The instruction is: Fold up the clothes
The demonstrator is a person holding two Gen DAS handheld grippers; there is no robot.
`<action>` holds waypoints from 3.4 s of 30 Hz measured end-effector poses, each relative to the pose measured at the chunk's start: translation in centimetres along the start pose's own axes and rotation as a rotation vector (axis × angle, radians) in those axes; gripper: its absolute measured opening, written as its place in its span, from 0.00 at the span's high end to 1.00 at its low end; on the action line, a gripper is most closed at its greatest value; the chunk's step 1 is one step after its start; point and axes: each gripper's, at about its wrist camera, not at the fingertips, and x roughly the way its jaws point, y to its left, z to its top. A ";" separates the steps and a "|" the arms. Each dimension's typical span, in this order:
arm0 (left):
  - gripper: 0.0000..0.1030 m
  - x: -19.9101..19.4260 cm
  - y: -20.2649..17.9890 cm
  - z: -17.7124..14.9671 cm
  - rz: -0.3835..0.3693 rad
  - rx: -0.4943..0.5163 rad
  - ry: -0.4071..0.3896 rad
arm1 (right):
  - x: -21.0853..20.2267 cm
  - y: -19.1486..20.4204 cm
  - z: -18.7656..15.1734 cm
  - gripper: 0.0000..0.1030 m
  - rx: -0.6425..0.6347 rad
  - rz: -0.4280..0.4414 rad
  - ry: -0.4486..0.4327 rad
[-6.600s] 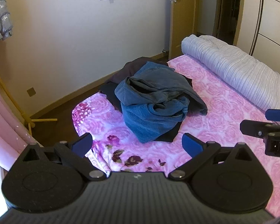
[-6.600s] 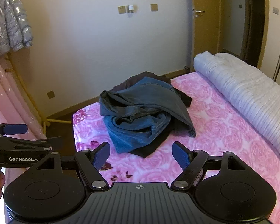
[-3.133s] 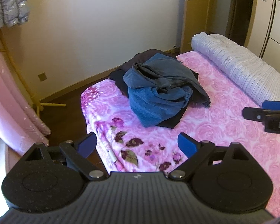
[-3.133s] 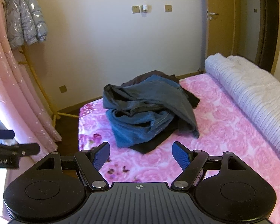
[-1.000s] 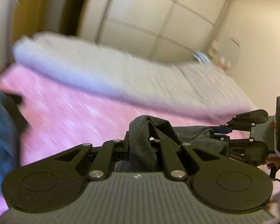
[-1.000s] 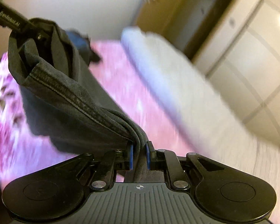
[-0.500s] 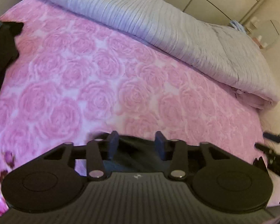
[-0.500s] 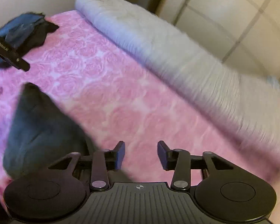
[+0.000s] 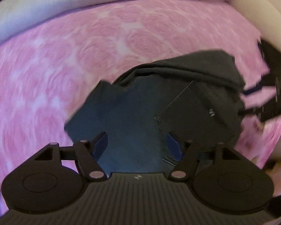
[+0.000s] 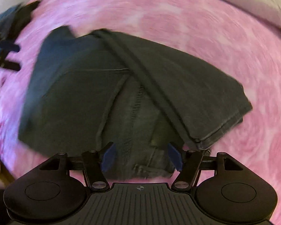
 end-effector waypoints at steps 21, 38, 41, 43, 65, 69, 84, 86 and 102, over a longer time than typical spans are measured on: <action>0.54 9.7 4.5 4.8 -0.199 0.174 0.064 | -2.4 -9.2 16.8 0.40 0.209 0.050 -0.416; 0.97 -2.3 -0.9 -6.3 -0.280 0.245 -0.034 | 3.0 -7.4 0.8 0.31 0.301 0.153 -0.147; 0.88 -2.1 -1.3 -7.7 -0.228 0.208 -0.005 | 3.5 -6.7 -1.1 0.30 0.306 0.166 -0.129; 0.74 -1.9 -2.1 -8.3 -0.209 0.216 0.004 | 3.7 -6.7 -2.4 0.29 0.327 0.182 -0.138; 0.92 0.3 -9.9 -7.8 0.008 0.393 -0.083 | -5.3 -6.6 -2.6 0.93 0.253 0.226 -0.198; 0.93 -2.4 -7.0 -3.1 -0.033 0.292 -0.152 | -5.0 -2.5 -4.0 0.49 -0.052 0.074 -0.217; 0.88 -3.6 -4.0 3.3 0.010 0.348 -0.233 | 1.1 5.1 -0.6 0.96 -0.674 -0.242 -0.374; 0.77 -3.4 -4.6 1.8 0.046 0.327 -0.226 | -0.1 4.7 0.1 0.97 -0.661 -0.242 -0.381; 0.45 -6.9 -13.6 -2.8 0.241 0.306 -0.392 | -16.8 4.0 1.3 0.99 -0.401 -0.277 -0.530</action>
